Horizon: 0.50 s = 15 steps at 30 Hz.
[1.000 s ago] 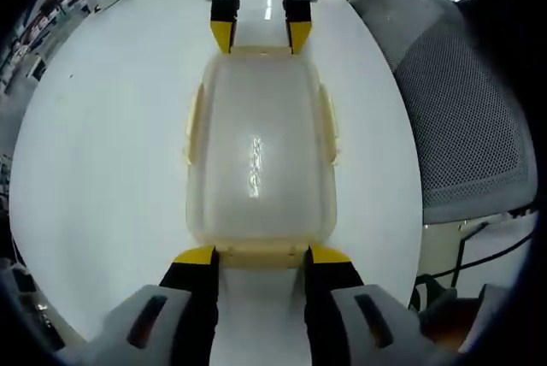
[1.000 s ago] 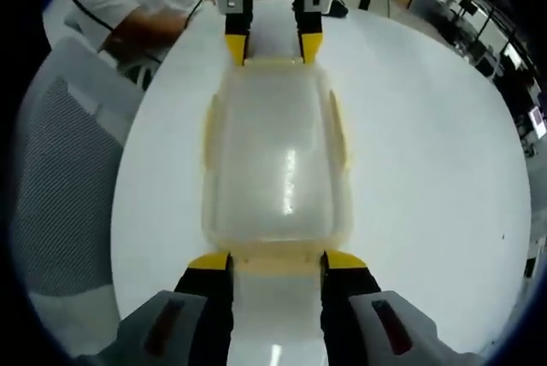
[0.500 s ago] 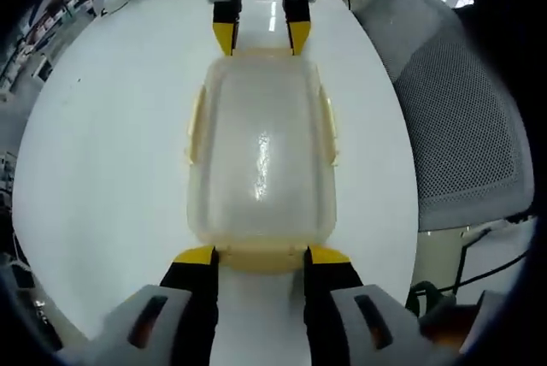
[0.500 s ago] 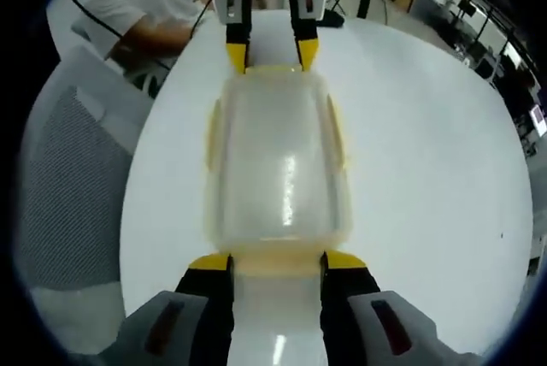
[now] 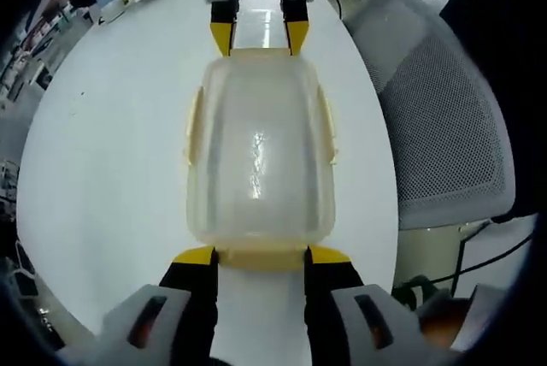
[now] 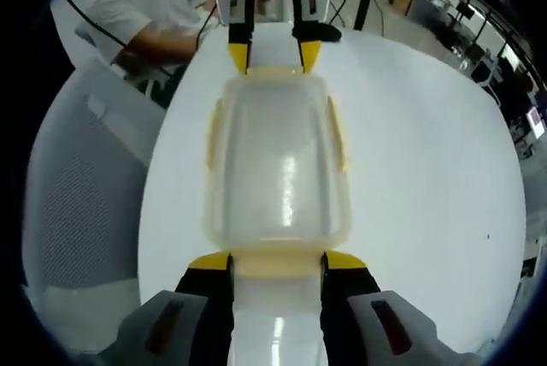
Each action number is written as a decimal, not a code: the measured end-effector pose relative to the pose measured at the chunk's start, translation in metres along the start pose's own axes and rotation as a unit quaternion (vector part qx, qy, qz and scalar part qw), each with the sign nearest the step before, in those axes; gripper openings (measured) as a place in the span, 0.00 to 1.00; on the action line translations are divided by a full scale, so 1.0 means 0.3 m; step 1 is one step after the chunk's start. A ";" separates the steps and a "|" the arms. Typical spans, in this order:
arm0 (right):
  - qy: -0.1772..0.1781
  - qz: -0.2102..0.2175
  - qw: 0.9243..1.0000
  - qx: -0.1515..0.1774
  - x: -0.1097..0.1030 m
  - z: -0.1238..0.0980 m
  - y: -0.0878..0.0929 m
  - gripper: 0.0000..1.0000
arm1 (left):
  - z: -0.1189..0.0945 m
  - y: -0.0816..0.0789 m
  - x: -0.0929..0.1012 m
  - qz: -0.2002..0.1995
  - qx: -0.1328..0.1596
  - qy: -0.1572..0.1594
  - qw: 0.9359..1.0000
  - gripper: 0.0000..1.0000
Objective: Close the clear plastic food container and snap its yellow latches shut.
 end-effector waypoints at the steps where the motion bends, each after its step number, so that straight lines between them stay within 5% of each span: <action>1: -0.001 0.002 1.000 0.000 0.001 -0.007 0.001 0.37 | -0.007 -0.005 -0.003 0.003 -0.001 -0.001 1.000 0.38; 15: 0.009 0.017 1.000 0.009 0.009 -0.094 -0.015 0.37 | -0.085 -0.043 -0.029 0.011 0.002 0.004 1.000 0.38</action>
Point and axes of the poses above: the point that each gripper's makers call its tool centre point, and the gripper's own axes: z roughly forward along the fingers, x roughly to its right, y roughly out of its underside, the point moved 6 cm from there along -z, roughly backward along the fingers, and after that the axes turned 13 degrees about -z, right-handed, at the moved point
